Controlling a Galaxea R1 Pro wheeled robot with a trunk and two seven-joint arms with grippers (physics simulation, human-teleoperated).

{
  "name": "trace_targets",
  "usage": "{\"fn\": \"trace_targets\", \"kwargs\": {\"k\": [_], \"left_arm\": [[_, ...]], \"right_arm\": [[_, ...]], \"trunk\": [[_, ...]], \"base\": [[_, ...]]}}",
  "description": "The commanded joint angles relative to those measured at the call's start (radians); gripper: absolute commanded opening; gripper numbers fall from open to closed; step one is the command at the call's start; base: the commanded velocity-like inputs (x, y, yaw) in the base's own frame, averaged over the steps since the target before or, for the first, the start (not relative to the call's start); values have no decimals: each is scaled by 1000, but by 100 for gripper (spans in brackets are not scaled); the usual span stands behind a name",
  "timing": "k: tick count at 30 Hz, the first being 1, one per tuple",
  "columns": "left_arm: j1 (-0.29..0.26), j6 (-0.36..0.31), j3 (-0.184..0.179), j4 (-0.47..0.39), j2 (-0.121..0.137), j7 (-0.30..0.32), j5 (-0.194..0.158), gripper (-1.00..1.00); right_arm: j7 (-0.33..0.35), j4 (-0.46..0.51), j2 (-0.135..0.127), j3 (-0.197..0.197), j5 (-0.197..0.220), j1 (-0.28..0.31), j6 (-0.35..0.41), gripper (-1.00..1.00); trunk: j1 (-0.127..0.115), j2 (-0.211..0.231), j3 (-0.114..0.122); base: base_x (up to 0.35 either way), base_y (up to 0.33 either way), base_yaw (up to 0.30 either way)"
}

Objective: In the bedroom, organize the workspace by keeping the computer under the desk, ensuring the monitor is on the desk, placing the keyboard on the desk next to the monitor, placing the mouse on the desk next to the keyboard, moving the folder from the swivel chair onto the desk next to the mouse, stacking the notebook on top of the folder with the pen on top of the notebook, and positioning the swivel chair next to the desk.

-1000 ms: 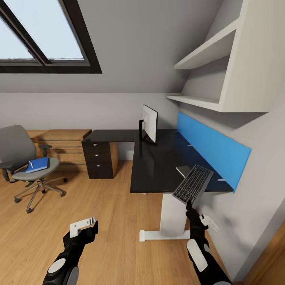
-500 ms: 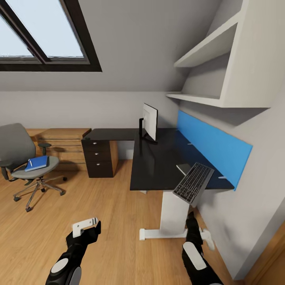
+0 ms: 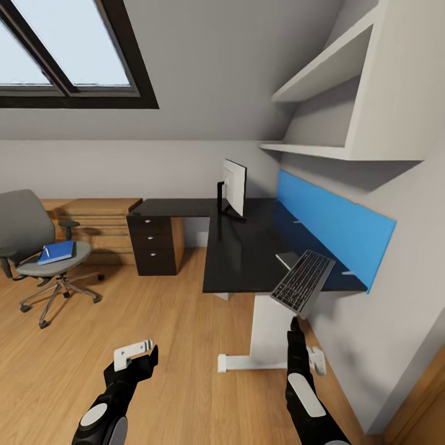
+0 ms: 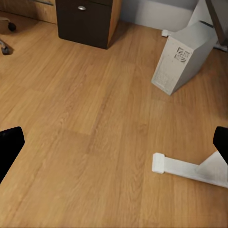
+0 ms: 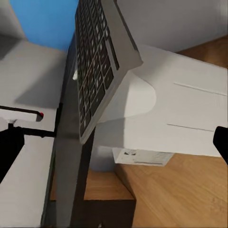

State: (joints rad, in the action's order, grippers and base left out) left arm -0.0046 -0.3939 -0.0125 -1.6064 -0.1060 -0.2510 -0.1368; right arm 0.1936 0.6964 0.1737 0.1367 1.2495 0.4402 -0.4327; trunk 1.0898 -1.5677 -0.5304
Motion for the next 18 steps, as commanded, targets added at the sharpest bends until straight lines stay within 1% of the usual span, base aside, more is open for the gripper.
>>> {"fn": "trace_targets", "kwargs": {"k": [1,2,7,18], "left_arm": [[0,-3,-1,-1,0,-8,-10,100],[-1,-3,-1,-1,0,-8,-10,100],[-1,-3,-2,-1,0,-8,-10,100],[-1,-3,-2,2,0,-8,-10,100]], "right_arm": [[19,-1,1,2,11,1,0,100],[35,-2,1,2,11,0,1,100],[64,-5,1,0,10,0,1,100],[70,-18,1,0,11,0,1,100]], "trunk": [[4,-8,-4],[8,-15,-7],[27,-50,-23],[69,-127,-57]], "base": [[0,0,0],[0,0,0],[0,0,0],[0,0,0]]}}
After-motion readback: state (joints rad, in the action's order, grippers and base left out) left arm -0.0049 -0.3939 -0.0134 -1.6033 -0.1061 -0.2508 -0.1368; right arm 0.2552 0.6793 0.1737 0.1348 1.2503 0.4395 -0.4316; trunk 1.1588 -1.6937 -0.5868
